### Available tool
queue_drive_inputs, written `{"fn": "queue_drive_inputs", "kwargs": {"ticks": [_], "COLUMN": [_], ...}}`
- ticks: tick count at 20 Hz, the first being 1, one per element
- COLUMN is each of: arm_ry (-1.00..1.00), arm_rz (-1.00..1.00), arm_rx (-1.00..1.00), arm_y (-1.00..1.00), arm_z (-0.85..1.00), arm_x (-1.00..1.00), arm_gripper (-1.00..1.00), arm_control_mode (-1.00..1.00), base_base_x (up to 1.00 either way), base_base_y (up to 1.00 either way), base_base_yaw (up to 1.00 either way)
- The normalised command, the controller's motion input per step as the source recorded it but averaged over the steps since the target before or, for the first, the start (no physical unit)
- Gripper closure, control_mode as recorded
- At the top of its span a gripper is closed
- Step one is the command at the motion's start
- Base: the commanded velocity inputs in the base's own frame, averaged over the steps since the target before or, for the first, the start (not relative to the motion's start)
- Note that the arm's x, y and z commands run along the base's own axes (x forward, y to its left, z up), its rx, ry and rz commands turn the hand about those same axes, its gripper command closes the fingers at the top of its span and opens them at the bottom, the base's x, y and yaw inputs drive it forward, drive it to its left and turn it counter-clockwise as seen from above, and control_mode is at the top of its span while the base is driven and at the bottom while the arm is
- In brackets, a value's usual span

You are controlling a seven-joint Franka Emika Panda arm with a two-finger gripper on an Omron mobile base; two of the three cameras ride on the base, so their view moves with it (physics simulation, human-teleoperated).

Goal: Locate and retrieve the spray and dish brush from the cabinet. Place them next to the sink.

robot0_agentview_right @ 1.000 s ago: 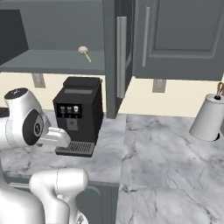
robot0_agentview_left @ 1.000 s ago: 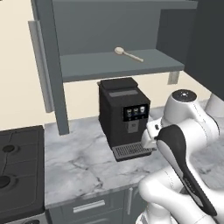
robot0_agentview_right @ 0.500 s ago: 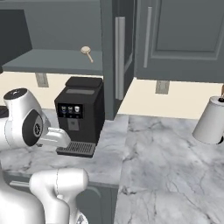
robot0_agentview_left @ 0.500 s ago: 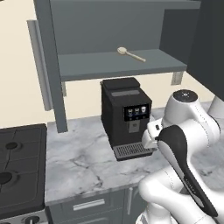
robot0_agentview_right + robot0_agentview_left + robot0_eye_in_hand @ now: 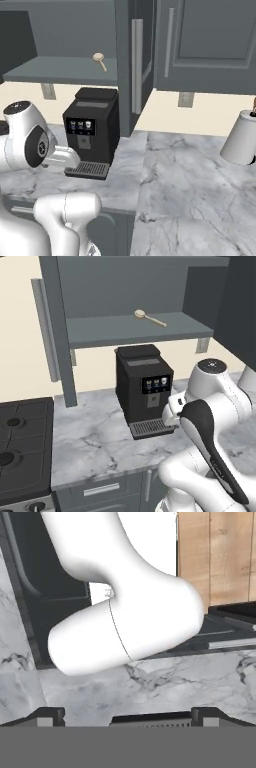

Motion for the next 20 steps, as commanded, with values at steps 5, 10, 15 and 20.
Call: {"fn": "queue_drive_inputs", "kwargs": {"ticks": [5, 10, 15, 20], "arm_ry": [-0.23, -0.16, -0.02, -0.03], "arm_rz": [0.06, 0.08, 0.11, 0.12], "arm_rx": [-0.09, -0.14, -0.04, 0.15], "arm_y": [0.06, 0.02, -0.05, -0.19], "arm_z": [0.52, 0.66, 0.65, 0.51], "arm_x": [-0.13, -0.10, 0.03, -0.07], "arm_gripper": [-1.00, -1.00, -1.00, -1.00], "arm_control_mode": [-1.00, -1.00, -1.00, -1.00], "base_base_x": [0.00, 0.00, 0.00, 0.00], "base_base_y": [0.00, 0.00, 0.00, 0.00], "base_base_yaw": [0.00, 0.00, 0.00, 0.00]}}
